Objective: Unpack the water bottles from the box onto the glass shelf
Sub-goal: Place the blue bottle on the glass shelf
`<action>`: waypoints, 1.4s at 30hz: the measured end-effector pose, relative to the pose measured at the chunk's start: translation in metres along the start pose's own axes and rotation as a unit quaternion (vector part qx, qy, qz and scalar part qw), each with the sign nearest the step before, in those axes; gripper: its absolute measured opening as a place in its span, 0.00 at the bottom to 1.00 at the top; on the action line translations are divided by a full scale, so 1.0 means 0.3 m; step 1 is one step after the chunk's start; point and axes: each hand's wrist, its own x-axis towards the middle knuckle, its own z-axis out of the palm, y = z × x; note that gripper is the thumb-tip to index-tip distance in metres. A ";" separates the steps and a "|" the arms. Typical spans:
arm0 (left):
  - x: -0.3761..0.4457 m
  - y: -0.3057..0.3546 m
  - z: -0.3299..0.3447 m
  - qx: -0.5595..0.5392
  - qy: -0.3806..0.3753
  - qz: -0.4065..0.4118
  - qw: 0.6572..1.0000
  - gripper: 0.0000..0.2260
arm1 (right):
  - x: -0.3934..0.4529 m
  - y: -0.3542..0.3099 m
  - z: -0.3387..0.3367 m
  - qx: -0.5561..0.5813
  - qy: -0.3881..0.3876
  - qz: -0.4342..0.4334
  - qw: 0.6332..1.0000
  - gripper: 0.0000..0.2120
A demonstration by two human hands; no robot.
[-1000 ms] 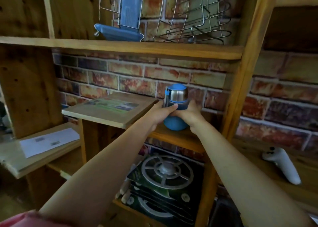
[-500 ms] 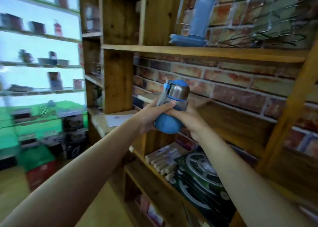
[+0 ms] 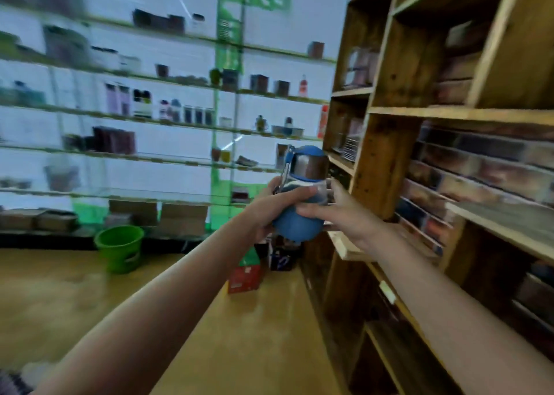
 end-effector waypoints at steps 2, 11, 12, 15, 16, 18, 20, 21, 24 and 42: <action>0.022 0.017 -0.157 0.003 0.021 0.007 1.000 0.22 | 0.115 -0.033 0.103 -0.007 -0.028 -0.013 0.999 0.32; 0.170 0.053 -0.708 0.014 0.091 0.019 0.996 0.27 | 0.551 -0.079 0.486 0.002 -0.098 -0.040 0.994 0.33; 0.188 0.048 -0.750 0.010 0.097 0.016 0.995 0.28 | 0.593 -0.075 0.516 0.001 -0.106 -0.040 0.994 0.33; 0.257 0.009 -0.870 0.012 0.119 0.000 0.993 0.29 | 0.725 -0.032 0.598 0.005 -0.118 -0.035 0.992 0.33; 0.286 -0.009 -0.905 0.013 0.124 -0.007 0.992 0.30 | 0.770 -0.009 0.621 0.006 -0.120 -0.031 0.992 0.34; 0.358 -0.053 -0.974 0.017 0.135 -0.022 0.990 0.31 | 0.870 0.048 0.663 0.006 -0.127 -0.021 0.992 0.34; 0.443 -0.098 -1.033 0.016 0.142 -0.031 0.989 0.31 | 0.976 0.106 0.692 0.011 -0.135 -0.007 0.991 0.32; 0.490 -0.120 -1.061 0.016 0.143 -0.035 0.989 0.32 | 1.032 0.133 0.701 0.015 -0.137 -0.002 0.990 0.32; 0.664 -0.172 -1.151 0.012 0.147 -0.040 0.988 0.28 | 1.240 0.210 0.709 0.024 -0.141 -0.005 0.990 0.32; 1.632 -0.257 -1.881 -0.006 0.178 -0.025 0.984 0.13 | 2.500 0.390 0.985 0.060 -0.218 0.015 0.974 0.18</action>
